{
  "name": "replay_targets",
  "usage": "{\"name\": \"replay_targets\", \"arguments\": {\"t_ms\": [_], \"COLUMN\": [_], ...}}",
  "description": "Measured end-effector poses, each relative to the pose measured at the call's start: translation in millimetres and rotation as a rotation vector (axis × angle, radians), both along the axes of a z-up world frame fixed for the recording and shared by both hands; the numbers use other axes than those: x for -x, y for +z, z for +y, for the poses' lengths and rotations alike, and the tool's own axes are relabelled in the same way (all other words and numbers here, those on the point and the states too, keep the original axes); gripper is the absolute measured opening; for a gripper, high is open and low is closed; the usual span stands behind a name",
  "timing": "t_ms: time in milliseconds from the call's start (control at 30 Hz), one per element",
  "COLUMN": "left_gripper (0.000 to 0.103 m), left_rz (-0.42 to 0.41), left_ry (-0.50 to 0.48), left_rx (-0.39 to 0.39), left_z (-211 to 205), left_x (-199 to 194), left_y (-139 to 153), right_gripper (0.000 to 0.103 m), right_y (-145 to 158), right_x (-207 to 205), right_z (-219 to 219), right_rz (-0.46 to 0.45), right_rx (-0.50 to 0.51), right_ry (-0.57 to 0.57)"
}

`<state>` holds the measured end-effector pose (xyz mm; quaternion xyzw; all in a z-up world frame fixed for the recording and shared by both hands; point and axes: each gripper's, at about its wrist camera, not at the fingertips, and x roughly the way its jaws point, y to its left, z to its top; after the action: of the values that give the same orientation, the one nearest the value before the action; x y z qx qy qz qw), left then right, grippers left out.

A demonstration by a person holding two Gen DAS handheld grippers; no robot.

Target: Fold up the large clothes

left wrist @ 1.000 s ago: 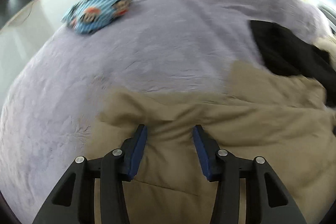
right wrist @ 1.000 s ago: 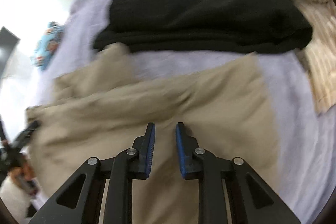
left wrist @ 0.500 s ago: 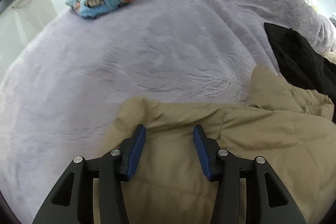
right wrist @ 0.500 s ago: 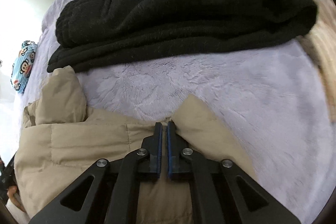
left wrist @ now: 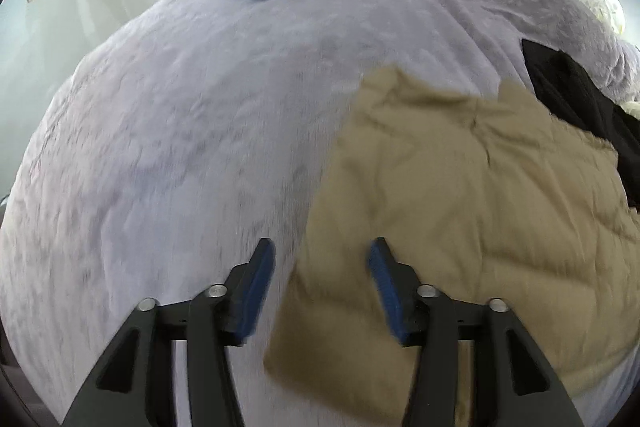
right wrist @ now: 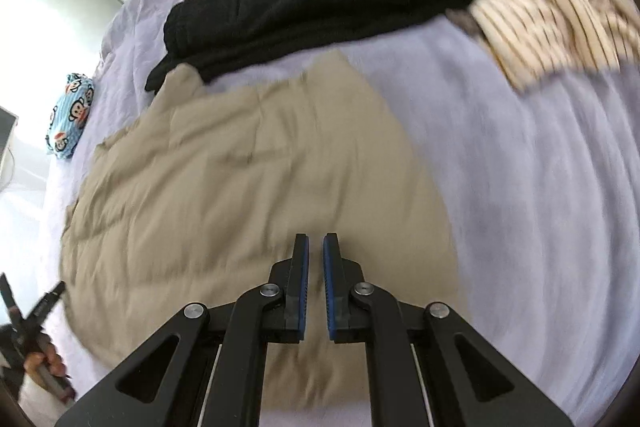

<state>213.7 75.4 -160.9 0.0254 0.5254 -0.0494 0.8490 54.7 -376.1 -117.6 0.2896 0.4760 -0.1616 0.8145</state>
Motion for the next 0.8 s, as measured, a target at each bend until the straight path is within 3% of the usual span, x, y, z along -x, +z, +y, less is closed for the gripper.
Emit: {"name": "replay_targets", "arguments": {"t_ms": [167,267,433,500,633,800], "left_gripper": [0.077,0.077,0.077,0.077,0.077,0.077], "left_rz": [0.027,0.076,0.072,0.085,0.137,0.155], "left_ry": [-0.002,0.025,0.051,0.067,0.092,0.066], "left_rx": [-0.038,0.03,0.033,0.07,0.133,0.049], "left_z": [8,23,34,42,54,43], "left_x": [23,26,38,47,66,86], "left_y": [-17,-33,-25,-17,-10,-5], "right_gripper": [0.009,0.011,0.011,0.013,0.027,0.05], "right_y": [-5,-16,-25,-24,-24,-26], "right_x": [26,28,47,54,75,87], "right_z": [24,31,32,33,38,56], "right_rz": [0.001,0.042,0.044,0.034,0.013,0.021], "right_rx": [-0.053,-0.059,-0.099,-0.128,-0.188,-0.237], "right_ry": [0.0,0.004,-0.042,-0.071,-0.11,-0.122]}}
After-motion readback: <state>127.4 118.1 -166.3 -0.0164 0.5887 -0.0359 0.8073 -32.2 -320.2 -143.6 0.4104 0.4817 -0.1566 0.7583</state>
